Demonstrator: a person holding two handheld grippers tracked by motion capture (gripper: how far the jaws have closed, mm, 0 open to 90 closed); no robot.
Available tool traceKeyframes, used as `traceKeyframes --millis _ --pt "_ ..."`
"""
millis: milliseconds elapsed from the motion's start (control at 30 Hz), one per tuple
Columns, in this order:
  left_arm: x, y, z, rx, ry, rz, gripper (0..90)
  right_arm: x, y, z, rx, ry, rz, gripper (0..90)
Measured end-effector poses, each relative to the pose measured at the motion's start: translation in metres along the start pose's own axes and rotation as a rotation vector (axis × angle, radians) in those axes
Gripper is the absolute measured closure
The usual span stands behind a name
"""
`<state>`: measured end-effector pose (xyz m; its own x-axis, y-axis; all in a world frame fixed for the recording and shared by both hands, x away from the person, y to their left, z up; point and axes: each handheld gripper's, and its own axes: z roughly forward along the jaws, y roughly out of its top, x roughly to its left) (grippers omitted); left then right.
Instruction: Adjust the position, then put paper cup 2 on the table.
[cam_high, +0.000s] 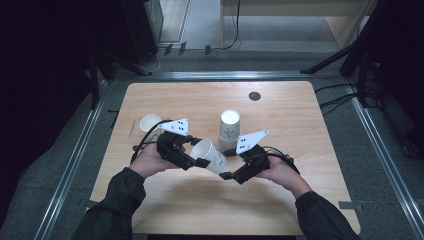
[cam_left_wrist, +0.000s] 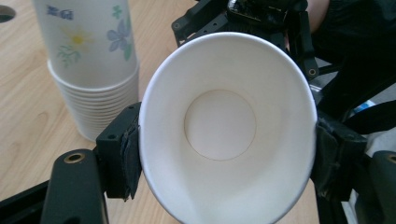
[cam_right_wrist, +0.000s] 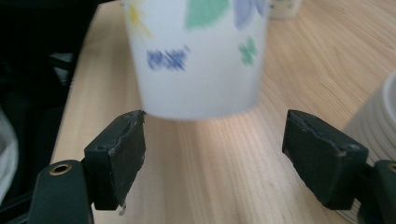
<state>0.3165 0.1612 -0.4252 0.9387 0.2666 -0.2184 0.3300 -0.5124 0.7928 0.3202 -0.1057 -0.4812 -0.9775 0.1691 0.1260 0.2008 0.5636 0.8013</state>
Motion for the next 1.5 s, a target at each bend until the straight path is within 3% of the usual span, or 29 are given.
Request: traceKeyframes --millis 100,400,567,800,1200,1500 --pt "0.001 -0.001 -0.004 0.007 0.012 0.001 24.7 0.000 -0.002 -0.001 0.006 -0.007 -0.022 20.2" --pt "0.008 -0.006 -0.016 0.046 0.058 -0.015 24.7 -0.006 -0.009 -0.005 0.038 -0.081 0.007 20.2" --pt "0.012 -0.012 -0.020 0.095 0.088 -0.023 24.7 -0.006 -0.010 -0.011 0.016 -0.089 0.014 20.2" --pt "0.016 -0.021 -0.024 0.162 0.135 -0.018 24.7 -0.007 -0.013 -0.017 0.031 -0.117 0.024 20.2" --pt "0.023 -0.038 -0.037 0.201 0.161 -0.048 24.6 -0.015 -0.019 -0.028 0.041 -0.147 0.054 20.2" --pt "0.030 -0.054 -0.055 0.215 0.207 -0.089 24.6 -0.020 -0.019 -0.029 0.051 -0.158 0.068 20.2"
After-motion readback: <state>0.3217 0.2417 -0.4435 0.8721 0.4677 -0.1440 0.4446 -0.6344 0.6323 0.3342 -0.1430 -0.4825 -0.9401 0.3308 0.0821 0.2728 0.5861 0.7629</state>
